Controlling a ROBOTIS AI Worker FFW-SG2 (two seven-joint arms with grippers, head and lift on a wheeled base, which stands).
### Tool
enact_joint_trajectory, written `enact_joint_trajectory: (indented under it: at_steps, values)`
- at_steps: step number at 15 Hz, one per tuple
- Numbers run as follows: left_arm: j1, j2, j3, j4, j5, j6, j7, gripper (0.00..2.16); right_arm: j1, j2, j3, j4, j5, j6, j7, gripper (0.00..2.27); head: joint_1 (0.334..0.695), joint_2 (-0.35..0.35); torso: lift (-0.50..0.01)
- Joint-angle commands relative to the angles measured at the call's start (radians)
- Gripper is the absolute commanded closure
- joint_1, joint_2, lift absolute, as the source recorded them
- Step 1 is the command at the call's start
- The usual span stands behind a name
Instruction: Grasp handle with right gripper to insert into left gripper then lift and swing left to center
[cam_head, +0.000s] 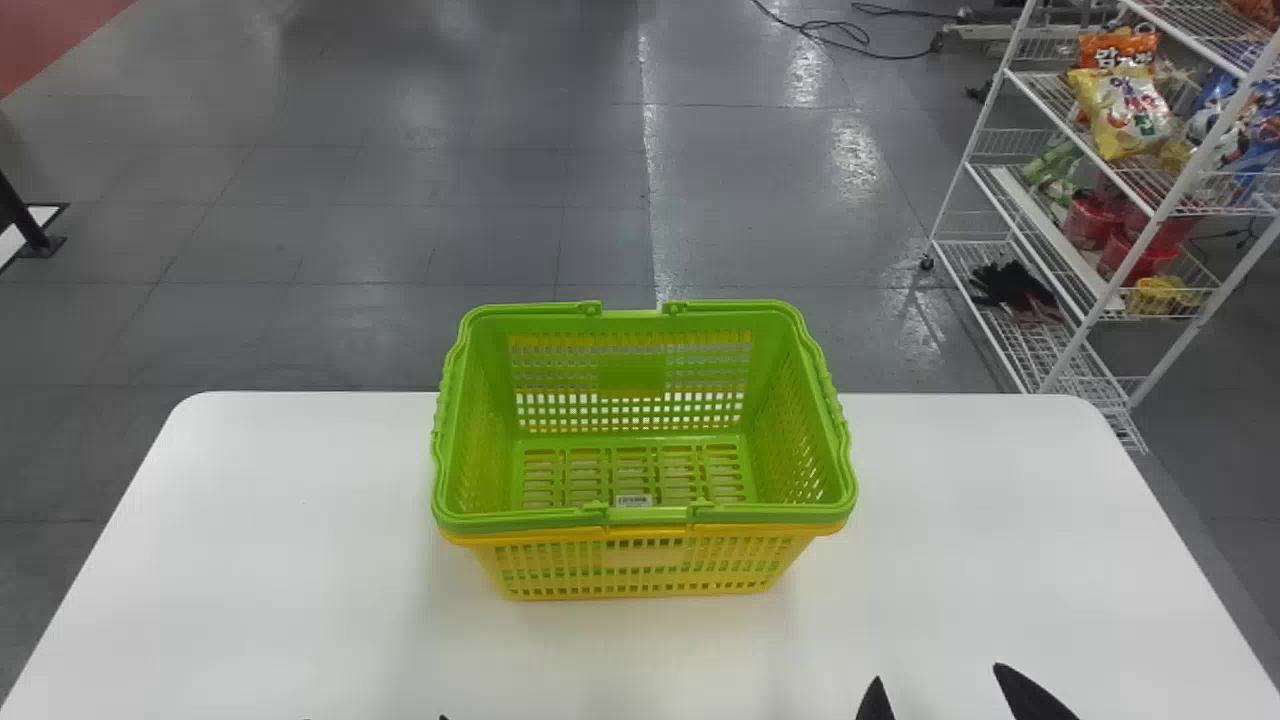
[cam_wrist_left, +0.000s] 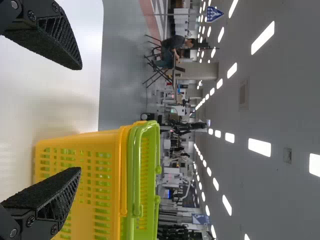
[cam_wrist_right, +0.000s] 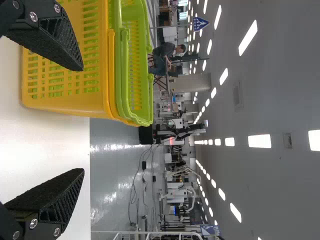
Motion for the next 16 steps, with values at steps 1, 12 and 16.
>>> enact_joint_trajectory:
  at_steps: [1, 12, 16]
  values:
    - [0.001, 0.0, 0.0, 0.0, 0.001, -0.009, 0.004, 0.09, -0.001, 0.0, 0.002, 0.003, 0.0, 0.0, 0.0, 0.08, 0.695, -0.031, -0.093]
    - [0.005, -0.001, -0.003, 0.0, -0.01, -0.056, 0.027, 0.05, -0.001, 0.001, 0.002, 0.006, 0.0, -0.003, 0.0, 0.08, 0.695, -0.028, -0.093]
    - [0.005, -0.006, 0.008, -0.003, -0.011, -0.077, 0.027, 0.05, -0.001, 0.0, 0.002, 0.004, 0.0, -0.003, 0.0, 0.08, 0.695, -0.025, -0.093]
